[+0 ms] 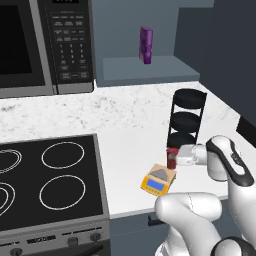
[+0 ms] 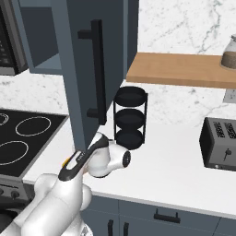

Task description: Pick the yogurt and place it on the digital scale for weighing, and close the cabinet.

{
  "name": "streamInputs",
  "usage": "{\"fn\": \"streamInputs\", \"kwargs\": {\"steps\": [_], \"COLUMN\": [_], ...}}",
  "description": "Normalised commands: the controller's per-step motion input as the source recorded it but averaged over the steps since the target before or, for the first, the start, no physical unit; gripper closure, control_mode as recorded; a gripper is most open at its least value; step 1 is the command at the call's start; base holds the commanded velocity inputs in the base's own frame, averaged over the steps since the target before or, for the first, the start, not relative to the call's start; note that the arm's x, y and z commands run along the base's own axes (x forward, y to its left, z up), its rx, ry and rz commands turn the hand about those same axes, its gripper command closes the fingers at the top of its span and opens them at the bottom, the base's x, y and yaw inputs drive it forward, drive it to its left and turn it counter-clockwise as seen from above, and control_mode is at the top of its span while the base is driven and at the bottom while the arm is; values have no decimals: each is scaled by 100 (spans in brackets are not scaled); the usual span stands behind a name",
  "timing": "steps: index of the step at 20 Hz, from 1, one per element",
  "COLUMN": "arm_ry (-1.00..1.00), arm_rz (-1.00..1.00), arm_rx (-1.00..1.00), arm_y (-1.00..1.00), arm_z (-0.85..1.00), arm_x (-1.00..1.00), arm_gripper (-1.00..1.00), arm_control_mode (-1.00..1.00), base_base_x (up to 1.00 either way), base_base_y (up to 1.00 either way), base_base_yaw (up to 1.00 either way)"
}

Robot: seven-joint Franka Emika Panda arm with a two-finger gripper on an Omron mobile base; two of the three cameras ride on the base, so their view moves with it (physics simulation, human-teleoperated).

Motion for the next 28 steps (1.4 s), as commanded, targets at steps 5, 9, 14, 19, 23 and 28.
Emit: {"fn": "streamInputs", "kwargs": {"steps": [5,9,14,19,23,28], "arm_ry": [-1,0,0,0,0,-5], "arm_rz": [4,3,1,1,2,2], "arm_rx": [0,0,0,0,0,0], "arm_y": [18,40,22,13,21,14], "arm_z": [-10,-23,-33,-42,-31,-31], "arm_x": [0,0,0,0,8,14], "arm_gripper": [100,100,100,100,100,100], "arm_control_mode": [-100,-100,-100,-100,-100,-100], "base_base_x": [0,0,0,0,0,0], "base_base_y": [0,0,0,0,0,0], "base_base_yaw": [0,0,0,0,0,0]}}
